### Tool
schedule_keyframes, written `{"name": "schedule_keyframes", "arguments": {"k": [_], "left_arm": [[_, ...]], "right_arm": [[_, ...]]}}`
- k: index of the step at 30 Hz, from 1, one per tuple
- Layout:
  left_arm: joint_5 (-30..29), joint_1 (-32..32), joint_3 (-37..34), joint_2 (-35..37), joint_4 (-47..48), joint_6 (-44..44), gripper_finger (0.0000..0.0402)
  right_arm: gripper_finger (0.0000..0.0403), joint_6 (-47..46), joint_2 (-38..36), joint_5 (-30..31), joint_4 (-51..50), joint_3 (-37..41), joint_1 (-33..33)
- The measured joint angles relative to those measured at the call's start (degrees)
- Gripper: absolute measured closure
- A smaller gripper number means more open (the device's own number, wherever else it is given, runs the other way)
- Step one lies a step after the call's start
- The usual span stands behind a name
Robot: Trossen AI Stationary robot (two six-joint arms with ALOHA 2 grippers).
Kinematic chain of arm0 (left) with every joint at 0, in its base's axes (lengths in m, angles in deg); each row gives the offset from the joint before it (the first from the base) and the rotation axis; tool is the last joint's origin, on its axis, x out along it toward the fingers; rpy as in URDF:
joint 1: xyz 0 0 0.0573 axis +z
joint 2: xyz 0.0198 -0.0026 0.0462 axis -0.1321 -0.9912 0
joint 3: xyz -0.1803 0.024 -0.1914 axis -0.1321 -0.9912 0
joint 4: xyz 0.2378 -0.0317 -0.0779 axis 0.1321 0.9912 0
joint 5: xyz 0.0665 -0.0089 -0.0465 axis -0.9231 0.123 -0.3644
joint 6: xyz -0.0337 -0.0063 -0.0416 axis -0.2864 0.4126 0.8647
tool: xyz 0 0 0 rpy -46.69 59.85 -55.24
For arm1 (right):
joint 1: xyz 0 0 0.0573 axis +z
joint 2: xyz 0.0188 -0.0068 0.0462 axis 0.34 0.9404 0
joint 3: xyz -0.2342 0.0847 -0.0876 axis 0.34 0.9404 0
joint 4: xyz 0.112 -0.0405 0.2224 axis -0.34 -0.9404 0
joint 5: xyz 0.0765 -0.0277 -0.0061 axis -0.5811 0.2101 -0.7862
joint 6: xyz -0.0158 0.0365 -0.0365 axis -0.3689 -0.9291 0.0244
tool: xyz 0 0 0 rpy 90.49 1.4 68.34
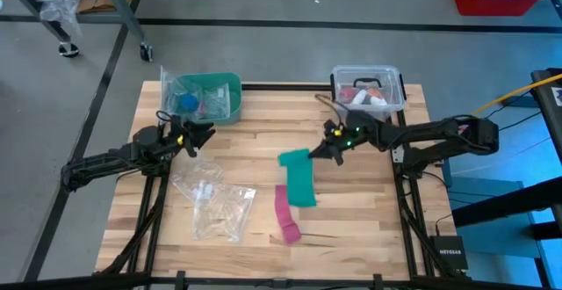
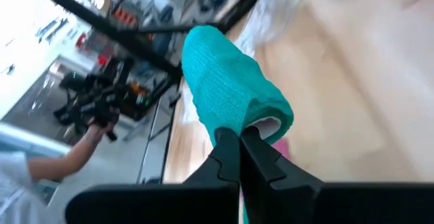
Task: Roll bandage
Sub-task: Roll the green bandage
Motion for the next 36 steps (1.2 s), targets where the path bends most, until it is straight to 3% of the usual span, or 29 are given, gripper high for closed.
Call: {"name": "schedule_keyframes", "arguments": {"k": [5, 12, 17, 27, 36], "left_arm": [[-0.72, -0.01, 0.00, -0.01, -0.09, 4.66, 0.0176], [1.32, -1.44, 0.00, -1.18, -0.88, 12.78, 0.0176], [1.34, -4.35, 0.00, -5.89, -9.56, 11.67, 0.0176], [-1.80, -10.47, 1.06, -26.52, -30.50, 3.51, 0.0176], [-5.84, -14.90, 13.72, -50.71, -34.51, -11.96, 0.0176]], "right_arm": [[0.0403, 1.47, -2.11, 0.03, 0.17, -0.69, -4.64], [0.0403, 6.81, -2.09, 1.93, 0.06, -8.86, -7.08], [0.0403, 10.74, -2.08, 3.23, 0.07, -15.43, -7.02], [0.0403, 18.14, -2.07, 5.39, -5.92, -21.11, -7.00], [0.0403, 21.00, -2.01, 8.13, -9.16, -21.11, -6.91]]}}
